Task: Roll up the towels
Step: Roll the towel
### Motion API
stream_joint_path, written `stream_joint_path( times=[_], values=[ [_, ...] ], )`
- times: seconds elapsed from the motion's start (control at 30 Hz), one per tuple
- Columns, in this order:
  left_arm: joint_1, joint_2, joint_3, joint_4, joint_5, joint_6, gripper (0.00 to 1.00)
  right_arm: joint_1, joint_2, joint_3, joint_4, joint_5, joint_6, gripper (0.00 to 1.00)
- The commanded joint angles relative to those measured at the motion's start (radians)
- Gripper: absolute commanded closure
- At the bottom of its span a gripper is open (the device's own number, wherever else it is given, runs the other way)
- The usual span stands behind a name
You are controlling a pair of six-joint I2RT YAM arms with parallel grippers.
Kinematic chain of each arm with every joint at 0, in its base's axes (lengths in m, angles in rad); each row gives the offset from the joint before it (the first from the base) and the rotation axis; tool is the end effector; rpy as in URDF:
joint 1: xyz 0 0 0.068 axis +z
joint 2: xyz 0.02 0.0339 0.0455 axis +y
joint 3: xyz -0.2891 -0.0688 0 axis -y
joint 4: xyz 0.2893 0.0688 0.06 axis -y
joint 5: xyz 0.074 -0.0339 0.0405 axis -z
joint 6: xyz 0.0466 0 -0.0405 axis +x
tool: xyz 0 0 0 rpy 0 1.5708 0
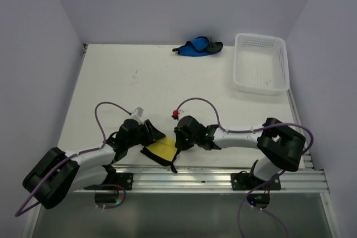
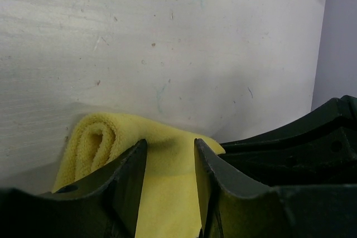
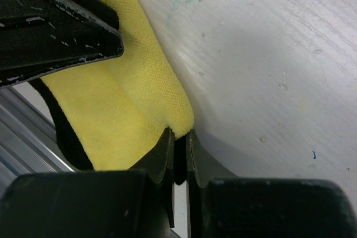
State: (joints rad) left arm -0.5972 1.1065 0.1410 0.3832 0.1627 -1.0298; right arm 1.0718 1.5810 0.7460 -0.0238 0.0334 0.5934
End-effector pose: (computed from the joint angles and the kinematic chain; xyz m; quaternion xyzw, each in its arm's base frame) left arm 0.1650 -0.1214 0.1022 -0.1507 0.8652 -0.3927 0.2728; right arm 0.1643 0.2981 0.1371 -0.2164 0.9119 0.2472 0.2461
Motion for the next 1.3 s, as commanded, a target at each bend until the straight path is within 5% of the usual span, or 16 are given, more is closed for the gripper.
stream_joint_path(
  times=[0.0,0.57,1.27],
  values=[
    [0.010,0.030,0.029,-0.116,-0.092,0.077,0.55,-0.001,-0.042,-0.042,0.018,-0.017,-0.012,1.00],
    [0.083,0.191,0.239,-0.125,-0.054,0.189,0.54,0.209,-0.062,-0.031,0.114,0.422,-0.020,1.00],
    [0.160,0.001,0.328,-0.348,-0.063,0.252,0.52,0.389,0.049,0.090,0.036,0.737,-0.139,1.00]
  ],
)
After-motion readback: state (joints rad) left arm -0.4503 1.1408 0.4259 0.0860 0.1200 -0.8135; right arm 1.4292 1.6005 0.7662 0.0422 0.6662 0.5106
